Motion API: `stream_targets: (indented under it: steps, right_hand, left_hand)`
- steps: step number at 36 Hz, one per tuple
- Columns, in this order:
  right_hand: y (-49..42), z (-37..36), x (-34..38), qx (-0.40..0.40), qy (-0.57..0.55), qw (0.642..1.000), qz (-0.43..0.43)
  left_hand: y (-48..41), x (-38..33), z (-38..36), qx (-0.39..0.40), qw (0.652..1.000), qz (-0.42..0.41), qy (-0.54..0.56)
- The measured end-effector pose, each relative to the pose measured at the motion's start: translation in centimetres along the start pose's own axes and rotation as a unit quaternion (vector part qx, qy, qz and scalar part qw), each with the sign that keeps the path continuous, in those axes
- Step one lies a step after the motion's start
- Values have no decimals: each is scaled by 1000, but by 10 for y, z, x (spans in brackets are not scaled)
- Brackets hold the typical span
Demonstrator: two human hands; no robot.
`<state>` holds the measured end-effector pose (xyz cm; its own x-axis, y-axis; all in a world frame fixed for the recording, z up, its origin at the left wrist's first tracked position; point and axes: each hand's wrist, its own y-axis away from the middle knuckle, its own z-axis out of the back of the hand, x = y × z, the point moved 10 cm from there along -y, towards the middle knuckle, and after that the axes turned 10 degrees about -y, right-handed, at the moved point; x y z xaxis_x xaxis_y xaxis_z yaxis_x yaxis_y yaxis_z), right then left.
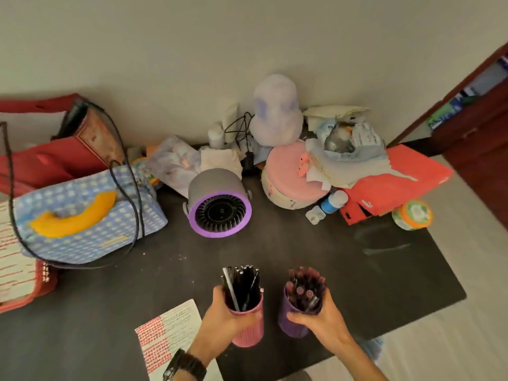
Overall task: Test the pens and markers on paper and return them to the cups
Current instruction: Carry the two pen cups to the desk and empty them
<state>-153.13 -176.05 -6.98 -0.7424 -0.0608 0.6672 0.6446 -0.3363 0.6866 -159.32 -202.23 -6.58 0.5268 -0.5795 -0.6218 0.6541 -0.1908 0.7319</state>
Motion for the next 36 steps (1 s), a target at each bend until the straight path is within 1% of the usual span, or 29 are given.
stream_targets:
  steps: [1,3,7,9,12,16,19,23,27,32,36]
  right_hand:
    - [-4,2,1,-6,2,1000,-2]
    - [-12,5,2,-11,6,1000,-8]
    - [-36,9,7,5,9,1000,-23]
    - [-51,9,13,30,24,999,-29]
    - [-74,6,22,67,62,995,-38]
    - [-92,4,27,92,108,988,-54]
    - [-101,1,35,103,121,986,-58]
    - [-112,-3,42,121,146,980,-62]
    - [-116,-5,51,140,210,965,-66]
    - [-112,0,51,164,289,939,-90]
    - [-98,2,35,183,293,932,-112]
  left_hand:
    - [-9,-3,-6,29,1000,-2,1]
    - [-25,-10,-16,63,998,-1,9]
    - [-49,-25,-38,83,996,16,11]
    - [-59,-29,-46,78,997,24,11]
    - [-67,-34,-54,50,997,38,33]
    - [-69,-25,-61,-4,992,97,85]
    - [-71,-27,-68,-12,987,121,107]
    - [-77,-33,-66,-18,988,140,66]
    - [-86,-35,-55,-19,987,160,8]
    - [-87,-28,-52,12,980,183,-81]
    - [-76,-14,-63,38,975,190,-107]
